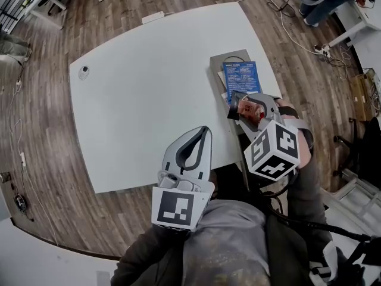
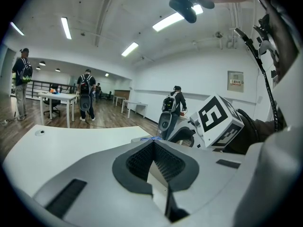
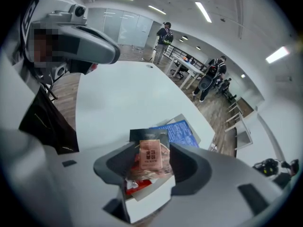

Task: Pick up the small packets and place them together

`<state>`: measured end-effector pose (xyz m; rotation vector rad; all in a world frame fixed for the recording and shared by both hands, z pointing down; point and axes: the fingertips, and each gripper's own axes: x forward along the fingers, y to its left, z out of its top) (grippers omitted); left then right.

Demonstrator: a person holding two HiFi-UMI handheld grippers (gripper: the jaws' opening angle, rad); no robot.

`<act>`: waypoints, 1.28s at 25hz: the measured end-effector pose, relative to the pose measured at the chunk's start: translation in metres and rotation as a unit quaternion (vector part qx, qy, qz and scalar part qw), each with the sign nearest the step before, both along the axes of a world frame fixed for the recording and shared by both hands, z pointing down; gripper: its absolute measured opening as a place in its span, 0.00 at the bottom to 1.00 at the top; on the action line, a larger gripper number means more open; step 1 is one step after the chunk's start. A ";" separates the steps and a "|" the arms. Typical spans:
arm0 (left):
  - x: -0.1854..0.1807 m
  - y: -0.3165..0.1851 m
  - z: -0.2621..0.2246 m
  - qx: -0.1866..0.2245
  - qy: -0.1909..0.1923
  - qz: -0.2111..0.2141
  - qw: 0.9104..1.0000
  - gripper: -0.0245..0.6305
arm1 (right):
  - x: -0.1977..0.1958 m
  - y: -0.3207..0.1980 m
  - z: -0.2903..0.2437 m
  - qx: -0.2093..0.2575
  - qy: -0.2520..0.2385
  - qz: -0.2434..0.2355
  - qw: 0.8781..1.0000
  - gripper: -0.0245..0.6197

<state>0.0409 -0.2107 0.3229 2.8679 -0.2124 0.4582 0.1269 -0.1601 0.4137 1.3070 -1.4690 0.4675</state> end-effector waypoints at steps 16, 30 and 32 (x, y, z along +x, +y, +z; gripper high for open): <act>-0.028 0.024 -0.022 0.027 0.020 0.033 0.999 0.04 | -0.026 0.034 -0.029 0.049 0.009 0.052 0.997 0.39; -0.105 0.072 -0.045 0.062 0.047 0.068 0.995 0.04 | -0.137 0.054 -0.101 0.350 -0.145 0.111 0.919 0.32; -0.100 0.083 -0.052 0.064 0.057 0.079 0.993 0.04 | -0.139 0.060 -0.120 0.396 -0.156 0.114 0.898 0.11</act>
